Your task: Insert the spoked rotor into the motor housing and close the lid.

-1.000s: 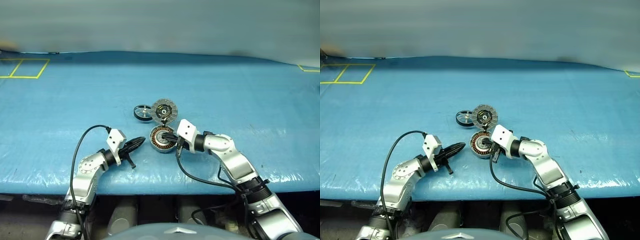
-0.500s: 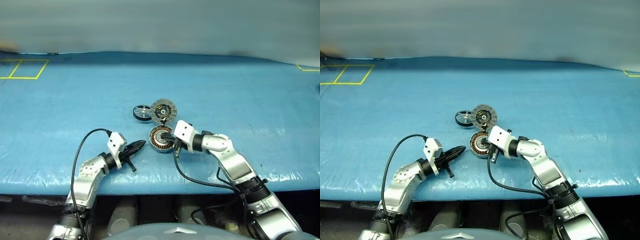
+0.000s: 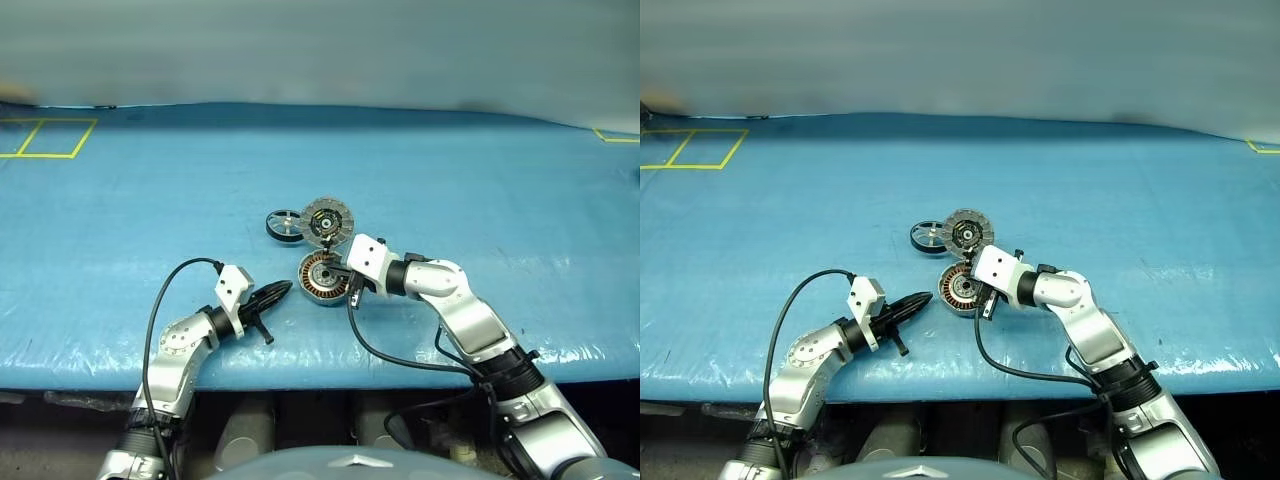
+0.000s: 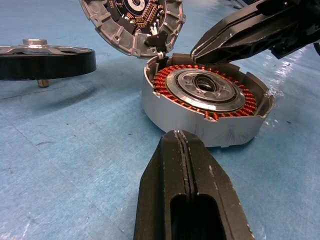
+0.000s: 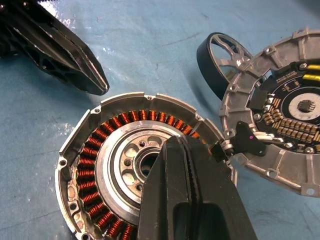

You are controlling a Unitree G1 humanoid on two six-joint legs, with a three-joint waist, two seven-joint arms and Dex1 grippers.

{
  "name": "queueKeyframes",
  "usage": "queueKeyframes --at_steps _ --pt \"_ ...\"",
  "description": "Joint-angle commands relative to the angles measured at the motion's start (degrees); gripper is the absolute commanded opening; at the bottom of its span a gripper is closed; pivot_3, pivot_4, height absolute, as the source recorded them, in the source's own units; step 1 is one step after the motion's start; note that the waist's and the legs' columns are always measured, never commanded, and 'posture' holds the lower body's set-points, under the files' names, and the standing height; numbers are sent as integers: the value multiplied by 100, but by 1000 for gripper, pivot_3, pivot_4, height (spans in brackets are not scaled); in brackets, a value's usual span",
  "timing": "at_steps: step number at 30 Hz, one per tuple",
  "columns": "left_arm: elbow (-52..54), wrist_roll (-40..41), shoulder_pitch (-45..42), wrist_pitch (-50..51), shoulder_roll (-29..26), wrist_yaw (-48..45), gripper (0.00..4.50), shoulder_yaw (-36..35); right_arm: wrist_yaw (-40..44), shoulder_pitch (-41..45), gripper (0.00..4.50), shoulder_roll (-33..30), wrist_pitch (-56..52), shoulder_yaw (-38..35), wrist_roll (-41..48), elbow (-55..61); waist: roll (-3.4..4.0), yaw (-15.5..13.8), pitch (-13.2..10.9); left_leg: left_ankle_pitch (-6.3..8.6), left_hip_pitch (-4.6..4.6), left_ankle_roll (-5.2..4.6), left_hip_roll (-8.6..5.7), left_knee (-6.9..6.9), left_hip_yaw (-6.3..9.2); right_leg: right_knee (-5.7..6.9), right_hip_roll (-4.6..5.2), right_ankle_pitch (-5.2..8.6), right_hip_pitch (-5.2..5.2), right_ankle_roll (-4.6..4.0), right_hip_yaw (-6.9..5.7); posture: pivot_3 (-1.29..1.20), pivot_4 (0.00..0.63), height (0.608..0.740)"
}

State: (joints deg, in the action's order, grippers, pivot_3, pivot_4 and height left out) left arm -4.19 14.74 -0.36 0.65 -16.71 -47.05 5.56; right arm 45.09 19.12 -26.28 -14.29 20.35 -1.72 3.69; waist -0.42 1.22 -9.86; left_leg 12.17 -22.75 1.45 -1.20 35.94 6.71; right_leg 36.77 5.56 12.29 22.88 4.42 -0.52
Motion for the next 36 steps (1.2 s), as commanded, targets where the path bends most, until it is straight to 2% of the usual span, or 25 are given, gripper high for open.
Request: queueKeyframes --at_steps 1,9,15,21,36 --pt "135 49 41 -118 28 54 0 -24 15 63 14 40 86 -20 -6 64 0 0 0 0 0 0 0 0 0 0 0 0 0 0 0 0 150 740" --pt "129 33 60 -143 13 87 0 -30 -35 8 14 9 61 25 -137 6 0 1 0 0 0 0 0 0 0 1 0 0 0 0 0 0 150 740" --pt "118 24 6 -189 -2 136 0 -88 -46 -58 14 171 57 -387 359 439 0 2 0 0 1 0 0 0 0 1 0 1 1 -1 0 0 150 740" --pt "79 31 -5 -198 -38 129 0 -98 146 -195 14 101 -16 -335 561 677 0 -1 0 0 -1 0 0 -3 1 -1 0 0 2 0 -1 0 150 740" --pt "86 24 14 -215 -56 199 0 -129 142 -206 14 155 -11 -141 363 108 0 4 0 0 -1 0 0 -3 0 0 0 1 3 -1 1 0 150 740"
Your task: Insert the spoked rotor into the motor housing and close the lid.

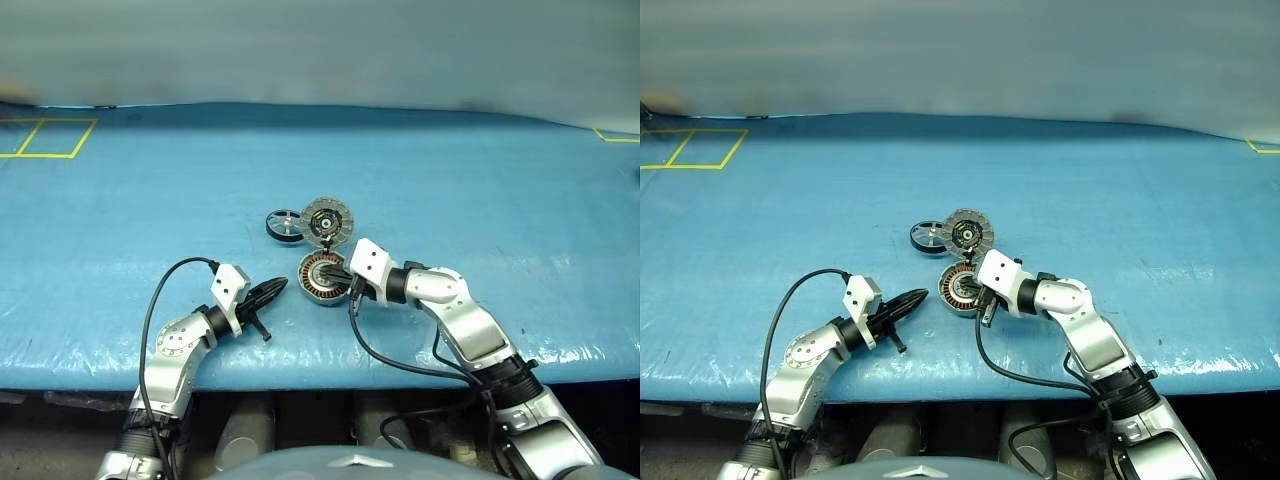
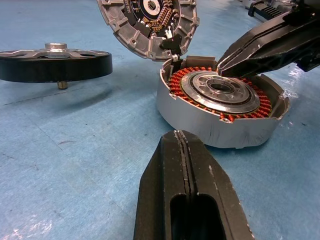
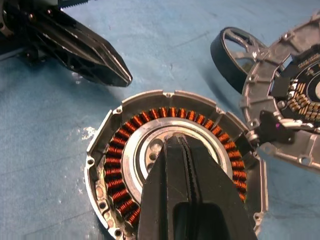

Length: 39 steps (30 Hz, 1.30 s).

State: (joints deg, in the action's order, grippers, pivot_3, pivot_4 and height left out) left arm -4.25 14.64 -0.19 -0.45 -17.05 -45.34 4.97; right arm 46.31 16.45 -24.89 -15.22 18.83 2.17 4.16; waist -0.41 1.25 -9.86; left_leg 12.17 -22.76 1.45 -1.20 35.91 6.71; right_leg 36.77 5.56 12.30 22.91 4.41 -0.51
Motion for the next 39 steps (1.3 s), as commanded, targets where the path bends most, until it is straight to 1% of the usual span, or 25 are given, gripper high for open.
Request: queueKeyframes --at_steps 1,9,15,19,27,30,33,35,37,39 --pt "93 39 -1 -111 -23 52 0 -92 22 64 14 9 79 11 -27 74 0 1 0 0 1 0 0 0 0 0 0 0 0 0 0 0 150 740" --pt "67 45 28 -120 -40 72 0 -125 -24 104 14 -93 138 13 -158 193 0 -2 0 0 0 0 0 0 0 0 0 0 0 0 0 0 150 740" --pt "39 40 -9 -127 -20 93 0 -122 83 119 14 -15 90 59 -117 47 0 -2 0 0 0 0 0 0 0 0 0 1 0 -1 0 0 150 740" --pt "39 40 -12 -140 -28 121 0 -133 40 166 14 -122 206 263 -473 -228 0 3 0 0 3 0 0 0 0 0 0 0 -2 0 0 0 150 740" --pt "23 42 -54 -162 -111 193 0 -291 19 149 14 -139 242 142 -454 33 0 -4 0 0 5 0 0 1 0 1 0 1 -5 -1 0 0 150 740" --pt "49 59 -155 -173 -125 208 0 -347 -34 93 14 -58 268 -147 -130 314 -1 -24 0 0 3 0 0 1 0 -1 0 1 -5 -1 0 0 150 740" --pt "119 101 -296 -157 -144 226 0 -422 -39 -1 14 118 139 -558 472 787 0 -20 -2 0 -4 0 0 1 1 -2 0 -1 2 2 0 0 150 740" --pt "115 59 -456 -178 -194 221 0 -451 7 -110 14 247 64 -856 1023 1112 -1 -20 -2 0 -6 0 0 0 1 0 0 -4 5 8 0 0 150 740" --pt "27 11 -674 -183 -256 247 0 -507 92 -281 14 269 -80 -1089 1473 1373 -1 -27 -2 0 -6 0 0 0 4 0 -1 -5 3 9 -2 0 150 740" --pt "-102 21 -873 -107 -348 195 0 -553 89 -451 14 183 -139 -1180 1575 1487 -1 -33 -2 0 -6 0 0 0 4 -2 -1 -5 2 9 -2 0 150 740"
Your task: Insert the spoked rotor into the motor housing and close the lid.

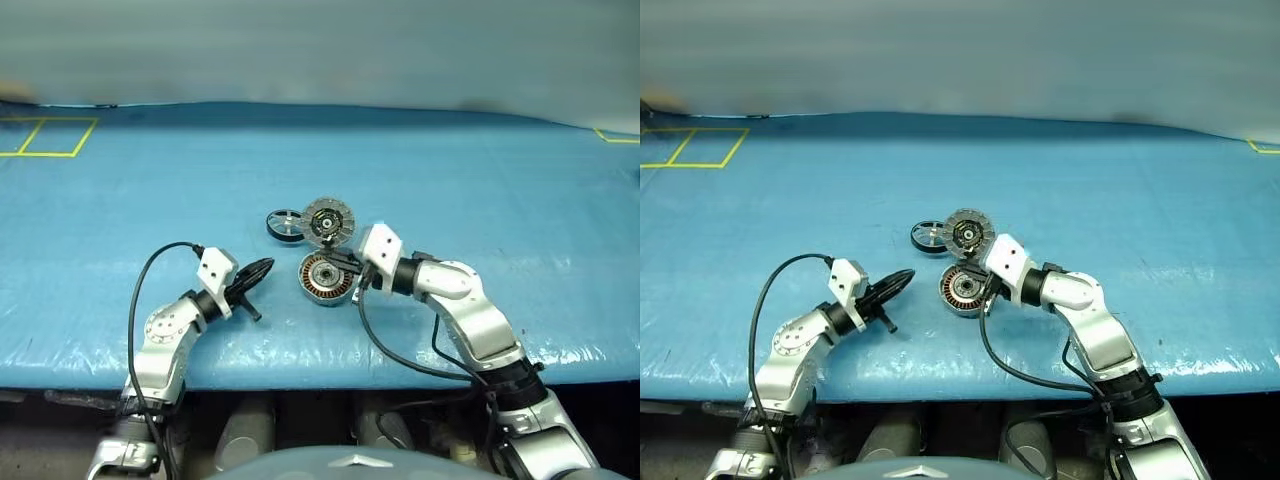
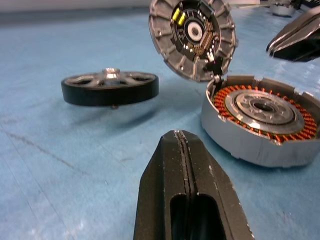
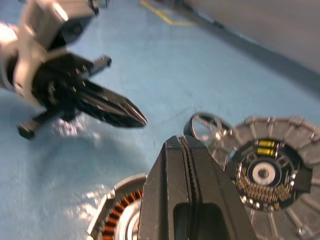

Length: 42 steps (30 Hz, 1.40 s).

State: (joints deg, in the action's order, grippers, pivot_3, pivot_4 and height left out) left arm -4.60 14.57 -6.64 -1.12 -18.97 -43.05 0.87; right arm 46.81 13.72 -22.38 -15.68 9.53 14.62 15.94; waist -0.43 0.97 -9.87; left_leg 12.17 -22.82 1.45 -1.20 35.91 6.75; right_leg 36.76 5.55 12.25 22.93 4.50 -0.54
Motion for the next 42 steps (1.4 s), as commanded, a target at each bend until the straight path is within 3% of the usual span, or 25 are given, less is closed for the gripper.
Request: queueKeyframes --at_steps 1,4,7,10,12,18,22,27,42 --pt "-155 57 -348 61 -222 -74 0 -169 -1 -262 14 -121 -111 -277 313 337 0 -5 0 0 -1 0 0 0 0 -1 0 0 0 0 0 0 150 740" --pt "-554 64 -844 73 -430 -207 0 -247 -148 -499 14 -242 -93 -285 182 387 -1 -14 -1 0 0 0 0 1 -2 0 -1 2 0 -3 -1 0 150 740" --pt "-862 -16 -1291 103 -668 -529 543 -138 -286 -626 0 -254 -35 -268 143 431 -1 13 -1 0 0 0 0 0 -2 3 -2 2 4 -2 0 0 150 740" --pt "-1504 -404 -1936 -170 -807 -507 1513 4 -408 -702 0 -218 21 -283 170 473 -3 17 -3 0 0 0 0 1 -3 4 -3 -1 3 1 0 0 150 740" --pt "-1850 -446 -2459 187 -991 -1126 2200 267 -475 -782 0 -211 91 -270 128 507 -7 14 -5 0 -2 0 0 1 -2 3 -3 -9 2 17 -1 0 150 740" --pt "-3265 -686 -4250 1110 -1182 -2454 2200 817 -678 -1226 0 -170 307 -340 124 632 -20 20 -13 0 -12 0 -2 1 -1 -4 -3 -12 4 23 -3 0 150 740" --pt "-4599 -1265 -5422 1052 -1228 -3201 2200 1308 -948 -1600 0 -124 461 -436 43 801 -28 74 -18 0 -14 -1 -2 1 -6 -6 -4 -13 8 26 0 0 150 740" --pt "-5947 -1959 -6471 746 -1018 -3457 2200 1705 -1298 -2043 0 34 665 -445 -75 982 -35 114 -21 1 -18 -3 -2 -2 -6 -1 -5 -10 18 27 2 0 150 740" --pt "-7063 -3422 -7732 837 -462 -3375 2200 2339 -1586 -2446 0 -17 560 -559 -52 1261 -69 106 -42 1 -80 -4 -4 20 -5 6 -4 -14 73 36 4 0 150 740"
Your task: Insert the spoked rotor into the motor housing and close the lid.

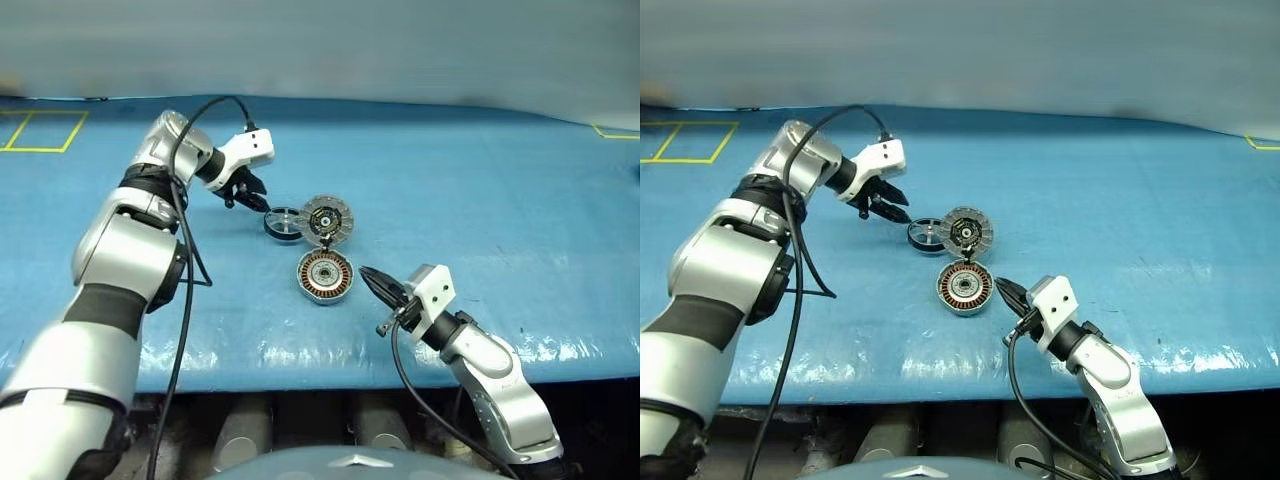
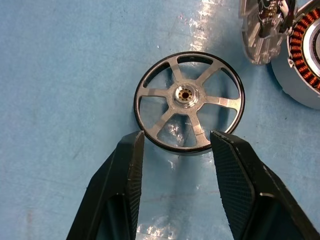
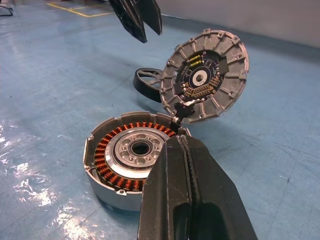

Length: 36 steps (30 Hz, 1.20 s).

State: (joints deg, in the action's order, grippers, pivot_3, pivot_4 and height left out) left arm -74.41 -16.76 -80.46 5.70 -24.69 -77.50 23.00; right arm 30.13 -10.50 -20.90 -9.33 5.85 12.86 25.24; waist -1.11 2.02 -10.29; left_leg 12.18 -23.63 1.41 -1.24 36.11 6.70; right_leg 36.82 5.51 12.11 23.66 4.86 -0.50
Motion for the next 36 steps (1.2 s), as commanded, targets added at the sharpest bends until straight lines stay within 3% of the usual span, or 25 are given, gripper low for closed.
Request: queueKeyframes --at_steps 1,14,36 --pt "-102 -330 -440 227 188 90 2200 132 123 -28 0 -242 -155 -212 151 373 0 1 0 0 0 0 0 0 0 0 0 0 0 0 0 0 150 740" --pt "-215 -997 -279 147 519 108 2200 478 43 37 0 -549 -612 -412 297 874 -1 6 -1 0 1 -1 -1 6 0 6 0 -1 -2 1 1 0 150 740" --pt "-196 -933 340 55 872 537 2200 252 69 -13 0 -583 -858 -241 259 1046 0 -1 -1 4 0 -7 -3 57 1 21 0 -10 -18 14 2 0 150 740"
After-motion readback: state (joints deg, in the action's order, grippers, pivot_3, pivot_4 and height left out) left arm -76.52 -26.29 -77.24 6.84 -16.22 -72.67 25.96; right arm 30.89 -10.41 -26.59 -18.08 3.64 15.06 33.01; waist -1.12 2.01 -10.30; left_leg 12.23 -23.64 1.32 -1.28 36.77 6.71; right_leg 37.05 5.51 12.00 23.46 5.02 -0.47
